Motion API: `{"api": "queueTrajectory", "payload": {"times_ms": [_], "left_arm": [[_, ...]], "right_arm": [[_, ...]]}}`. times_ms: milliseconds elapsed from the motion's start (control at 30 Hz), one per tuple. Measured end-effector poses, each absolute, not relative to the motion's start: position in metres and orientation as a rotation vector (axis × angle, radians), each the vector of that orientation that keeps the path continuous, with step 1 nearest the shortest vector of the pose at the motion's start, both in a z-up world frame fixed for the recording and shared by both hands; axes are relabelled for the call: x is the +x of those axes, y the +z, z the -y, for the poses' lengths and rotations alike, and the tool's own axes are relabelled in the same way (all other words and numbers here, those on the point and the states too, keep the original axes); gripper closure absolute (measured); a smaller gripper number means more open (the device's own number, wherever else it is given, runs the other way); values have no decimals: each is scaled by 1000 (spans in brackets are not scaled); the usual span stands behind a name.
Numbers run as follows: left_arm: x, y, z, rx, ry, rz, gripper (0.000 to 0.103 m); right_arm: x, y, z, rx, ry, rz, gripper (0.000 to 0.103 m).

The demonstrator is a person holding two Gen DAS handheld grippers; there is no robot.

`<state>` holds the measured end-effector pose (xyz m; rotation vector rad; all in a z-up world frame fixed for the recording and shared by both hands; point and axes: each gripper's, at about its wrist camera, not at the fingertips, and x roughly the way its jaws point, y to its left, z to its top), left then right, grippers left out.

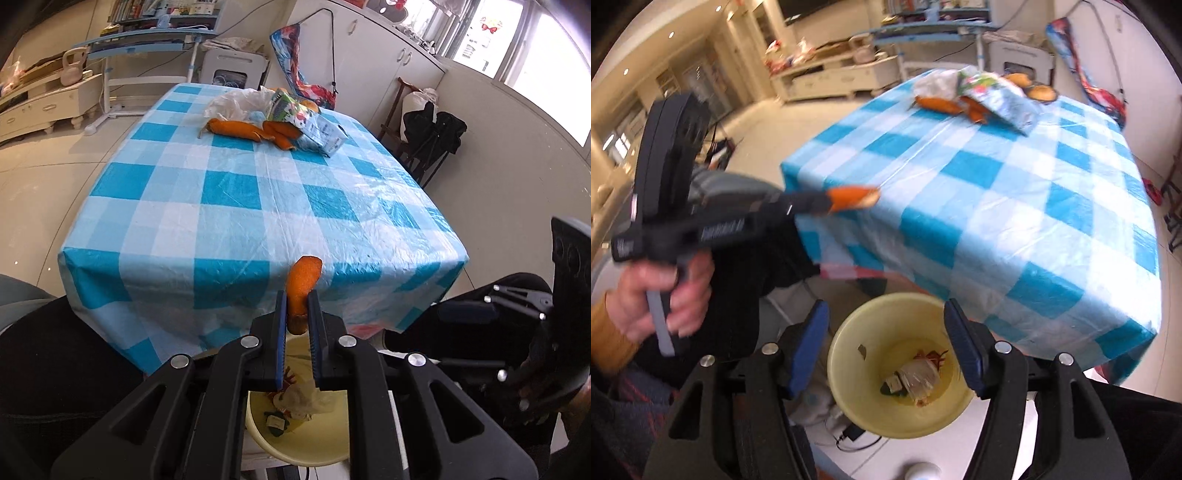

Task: Collect trash
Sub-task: 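Carry the carrot and bottle over the yellow basin and open both grippers, then move the right tool to the milk carton while the left tool withdraws from the basin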

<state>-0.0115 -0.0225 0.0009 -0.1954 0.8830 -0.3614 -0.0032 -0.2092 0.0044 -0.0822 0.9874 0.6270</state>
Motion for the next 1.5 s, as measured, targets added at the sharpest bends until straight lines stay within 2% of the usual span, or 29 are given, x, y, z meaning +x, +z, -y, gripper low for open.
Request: {"api": "queueTrajectory", "payload": {"times_ms": [233, 467, 500, 533, 567, 600, 633, 700, 833, 900, 1233, 1500], "left_arm": [[-27, -8, 44, -122, -427, -935, 93], [-33, -34, 79, -2, -570, -1079, 91], [-32, -37, 82, 9, -574, -1091, 87], [-30, -38, 84, 14, -574, -1100, 76], [-28, -38, 84, 8, -571, -1096, 69], [-26, -36, 82, -1, -560, -1080, 57], [-23, -32, 78, -18, -545, -1052, 51], [-13, -24, 68, -61, -520, -1004, 46], [12, -6, 35, -178, -371, -860, 30], [23, 0, 16, -235, -285, -790, 27], [31, -1, -24, -352, -147, -701, 25], [33, -5, -24, -345, -158, -714, 24]], "right_arm": [[18, 24, 229, 44, 511, -877, 28], [65, 31, 231, 24, 440, -835, 22], [74, 30, 231, 16, 432, -837, 22], [83, 29, 231, 9, 420, -840, 21], [91, 28, 232, 3, 408, -842, 21], [100, 26, 233, -2, 397, -846, 20], [108, 24, 234, -5, 387, -849, 20], [128, 17, 236, -9, 363, -857, 19], [163, 6, 234, -32, 329, -881, 18], [178, 1, 230, -49, 330, -894, 17], [233, -18, 206, -212, 412, -960, 7], [239, -20, 203, -221, 434, -968, 7]]}}
